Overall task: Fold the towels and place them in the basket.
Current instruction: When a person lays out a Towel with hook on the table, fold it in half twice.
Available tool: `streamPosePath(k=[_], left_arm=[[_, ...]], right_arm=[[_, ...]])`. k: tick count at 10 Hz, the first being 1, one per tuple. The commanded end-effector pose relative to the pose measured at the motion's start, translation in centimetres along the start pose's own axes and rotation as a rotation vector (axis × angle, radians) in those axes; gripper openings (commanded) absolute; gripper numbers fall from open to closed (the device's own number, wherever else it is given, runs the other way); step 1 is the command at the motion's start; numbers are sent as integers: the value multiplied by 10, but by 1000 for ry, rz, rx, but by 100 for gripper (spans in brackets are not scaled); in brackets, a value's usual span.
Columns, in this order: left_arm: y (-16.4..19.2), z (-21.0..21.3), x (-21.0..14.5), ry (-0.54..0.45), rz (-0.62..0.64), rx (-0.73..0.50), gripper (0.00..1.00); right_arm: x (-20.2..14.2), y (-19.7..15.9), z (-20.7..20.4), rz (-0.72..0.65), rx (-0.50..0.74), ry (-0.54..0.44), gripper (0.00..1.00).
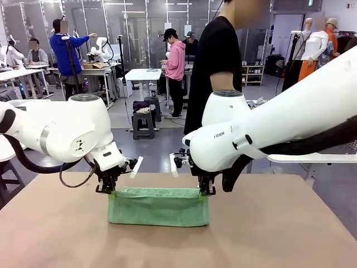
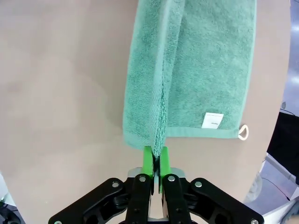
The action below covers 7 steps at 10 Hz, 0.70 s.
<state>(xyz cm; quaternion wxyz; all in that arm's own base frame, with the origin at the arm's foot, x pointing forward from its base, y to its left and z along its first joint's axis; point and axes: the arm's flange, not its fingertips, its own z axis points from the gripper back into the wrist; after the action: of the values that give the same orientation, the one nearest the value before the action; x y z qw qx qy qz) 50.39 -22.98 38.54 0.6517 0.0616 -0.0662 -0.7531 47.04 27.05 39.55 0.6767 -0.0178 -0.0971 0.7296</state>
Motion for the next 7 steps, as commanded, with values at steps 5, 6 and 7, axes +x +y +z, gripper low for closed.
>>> streamPosePath(k=[5,6,7], left_arm=[[66,-25,-5,-4,8,-63,7],[71,-31,-7,2,13,-68,7],[77,-39,-9,4,21,-73,7]], right_arm=[[-6,-67,-28,34,80,-28,7],[-7,-74,-36,29,85,-25,7],[-8,-82,-42,22,87,-18,7]])
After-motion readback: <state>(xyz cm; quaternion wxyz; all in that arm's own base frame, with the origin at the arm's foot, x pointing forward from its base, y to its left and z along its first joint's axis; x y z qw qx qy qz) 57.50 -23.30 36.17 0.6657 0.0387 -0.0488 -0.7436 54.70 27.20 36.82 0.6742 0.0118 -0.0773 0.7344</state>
